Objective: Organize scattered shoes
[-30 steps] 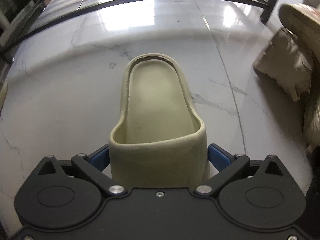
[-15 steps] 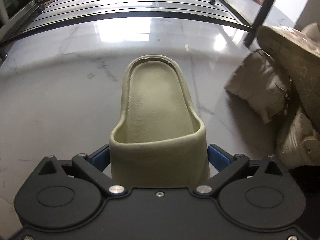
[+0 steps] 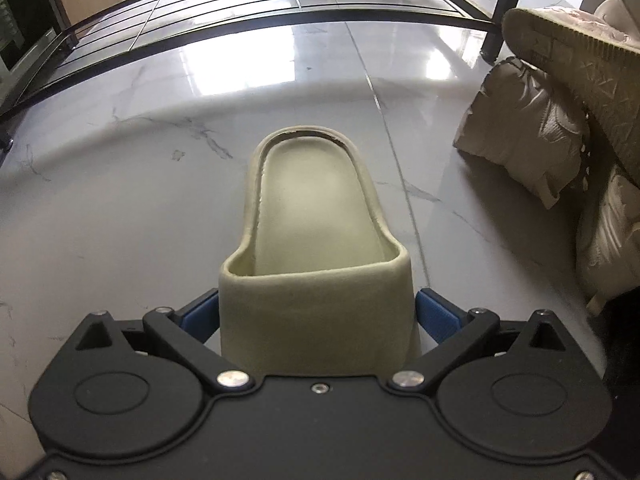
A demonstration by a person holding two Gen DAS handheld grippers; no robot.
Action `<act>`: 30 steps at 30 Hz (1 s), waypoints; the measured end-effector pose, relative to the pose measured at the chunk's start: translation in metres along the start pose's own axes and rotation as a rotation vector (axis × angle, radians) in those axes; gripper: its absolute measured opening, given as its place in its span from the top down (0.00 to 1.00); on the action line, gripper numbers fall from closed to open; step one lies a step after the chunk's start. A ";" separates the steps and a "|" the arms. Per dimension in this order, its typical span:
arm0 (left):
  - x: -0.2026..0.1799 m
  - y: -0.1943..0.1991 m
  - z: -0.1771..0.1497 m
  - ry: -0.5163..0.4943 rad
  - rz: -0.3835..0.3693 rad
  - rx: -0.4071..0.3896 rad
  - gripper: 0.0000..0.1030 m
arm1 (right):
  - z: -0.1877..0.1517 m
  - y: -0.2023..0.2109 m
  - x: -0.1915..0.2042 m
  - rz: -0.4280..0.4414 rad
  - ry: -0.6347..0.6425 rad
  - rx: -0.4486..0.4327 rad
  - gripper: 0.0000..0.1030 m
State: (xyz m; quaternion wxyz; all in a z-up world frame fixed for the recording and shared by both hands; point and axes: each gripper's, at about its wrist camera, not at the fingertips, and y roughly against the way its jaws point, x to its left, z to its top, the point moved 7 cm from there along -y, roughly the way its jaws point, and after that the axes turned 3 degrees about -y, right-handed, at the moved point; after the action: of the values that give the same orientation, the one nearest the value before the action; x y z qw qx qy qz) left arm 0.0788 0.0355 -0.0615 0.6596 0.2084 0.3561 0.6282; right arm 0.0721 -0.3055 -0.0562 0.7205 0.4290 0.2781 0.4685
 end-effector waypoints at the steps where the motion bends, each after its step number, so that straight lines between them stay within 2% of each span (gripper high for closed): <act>1: 0.000 0.000 0.000 0.000 0.000 0.001 0.01 | 0.000 0.000 0.000 0.000 0.005 -0.003 0.00; 15: -0.001 0.001 0.000 -0.006 -0.015 0.001 0.01 | -0.003 -0.002 0.000 -0.002 -0.008 -0.009 0.00; 18: -0.001 0.003 0.000 -0.006 -0.018 -0.008 0.01 | 0.001 0.001 -0.006 0.028 -0.060 -0.009 0.00; 21: 0.000 0.001 0.001 0.002 -0.015 -0.005 0.01 | 0.009 0.024 -0.015 0.115 -0.154 -0.106 0.00; 25: 0.000 -0.001 0.000 0.003 -0.008 0.001 0.01 | 0.014 0.043 -0.013 0.146 -0.128 -0.156 0.00; 30: 0.000 0.000 0.000 -0.009 0.009 -0.002 0.01 | 0.008 0.060 -0.013 0.183 -0.138 -0.173 0.00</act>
State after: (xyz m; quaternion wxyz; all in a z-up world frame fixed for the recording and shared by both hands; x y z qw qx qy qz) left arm 0.0788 0.0350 -0.0613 0.6586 0.2121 0.3518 0.6305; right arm 0.0470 -0.3088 0.0008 0.7263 0.4202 0.1463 0.5239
